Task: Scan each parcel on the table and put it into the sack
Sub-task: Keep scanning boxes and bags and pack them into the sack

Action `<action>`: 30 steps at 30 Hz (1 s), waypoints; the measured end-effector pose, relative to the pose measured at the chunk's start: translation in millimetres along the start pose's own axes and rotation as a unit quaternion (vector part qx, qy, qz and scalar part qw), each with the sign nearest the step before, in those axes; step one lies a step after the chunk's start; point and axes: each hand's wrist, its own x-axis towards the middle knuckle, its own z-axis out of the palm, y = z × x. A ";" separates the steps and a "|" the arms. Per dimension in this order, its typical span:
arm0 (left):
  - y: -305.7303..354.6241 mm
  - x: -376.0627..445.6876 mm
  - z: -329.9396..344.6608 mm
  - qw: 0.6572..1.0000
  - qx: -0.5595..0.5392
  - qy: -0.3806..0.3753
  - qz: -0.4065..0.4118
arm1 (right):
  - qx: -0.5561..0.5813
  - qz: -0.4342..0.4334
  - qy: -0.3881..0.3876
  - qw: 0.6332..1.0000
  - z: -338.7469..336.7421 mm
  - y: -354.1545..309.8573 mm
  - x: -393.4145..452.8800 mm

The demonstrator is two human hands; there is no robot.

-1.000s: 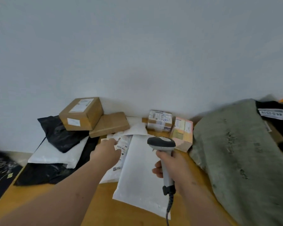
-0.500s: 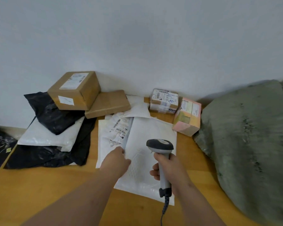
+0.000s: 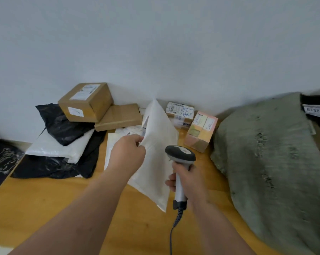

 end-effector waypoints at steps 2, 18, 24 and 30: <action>18.2 -6.8 -11.9 0.998 0.020 0.044 0.043 | 0.025 -0.022 0.006 0.999 -3.5 -7.6 -5.6; -29.5 -62.9 60.6 0.985 0.138 -0.099 0.002 | 0.046 -0.026 0.045 0.998 -60.2 -2.9 -29.4; -57.6 -49.4 64.0 0.989 0.112 -0.068 -0.072 | 0.015 0.025 0.052 0.998 -60.8 20.6 -19.2; -76.4 -23.8 56.4 0.979 0.163 -0.050 -0.116 | -0.011 0.046 0.012 0.999 -43.4 20.1 -9.4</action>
